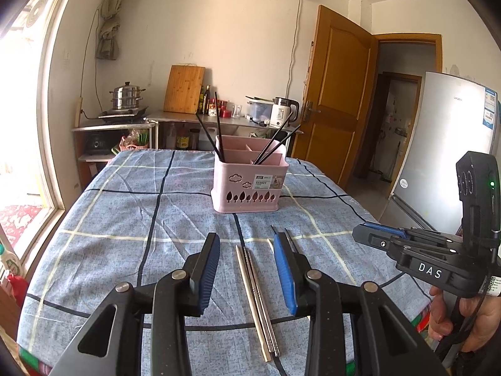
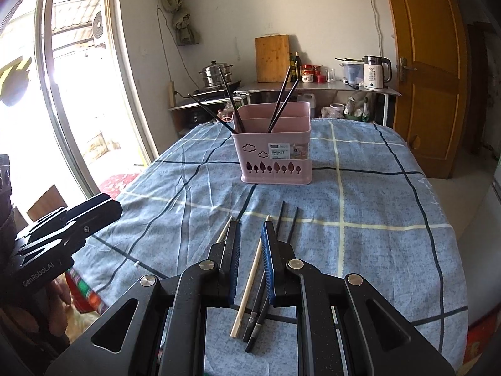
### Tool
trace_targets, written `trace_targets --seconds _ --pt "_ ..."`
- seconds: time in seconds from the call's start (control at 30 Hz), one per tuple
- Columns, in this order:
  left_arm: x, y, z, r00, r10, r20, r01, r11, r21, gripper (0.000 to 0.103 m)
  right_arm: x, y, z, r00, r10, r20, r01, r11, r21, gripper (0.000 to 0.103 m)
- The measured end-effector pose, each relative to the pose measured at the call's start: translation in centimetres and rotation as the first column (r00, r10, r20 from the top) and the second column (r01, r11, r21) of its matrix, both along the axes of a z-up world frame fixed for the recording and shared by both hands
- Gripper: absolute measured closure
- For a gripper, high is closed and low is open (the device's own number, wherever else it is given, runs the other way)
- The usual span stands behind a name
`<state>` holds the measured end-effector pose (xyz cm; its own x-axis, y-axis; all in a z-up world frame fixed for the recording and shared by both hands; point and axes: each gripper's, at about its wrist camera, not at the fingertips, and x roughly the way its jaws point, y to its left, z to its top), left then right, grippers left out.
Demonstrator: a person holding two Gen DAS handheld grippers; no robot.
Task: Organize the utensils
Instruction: 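Withdraw both open tools from the basket down to the remaining chopsticks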
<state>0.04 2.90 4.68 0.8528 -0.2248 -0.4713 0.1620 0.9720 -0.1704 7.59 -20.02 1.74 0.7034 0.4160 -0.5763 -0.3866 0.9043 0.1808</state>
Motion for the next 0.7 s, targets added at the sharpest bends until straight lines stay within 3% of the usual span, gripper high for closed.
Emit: trace_targets --seconds 0.43,0.7 --pt "5.3 0.4 -4.4 0.991 -0.010 -0.134 0.009 1.000 -0.010 0.068 2.3 1.2 -3.1 0.998 0.016 -0.062 -0.018 0.999 -0.041 0.089" --pt "9.6 0.2 -7.1 0.973 -0.032 -0.231 0.027 0.999 -0.023 0.068 5.4 3.0 -5.4 0.993 0.033 -0.114 -0.040 0.998 -0.057 0.089"
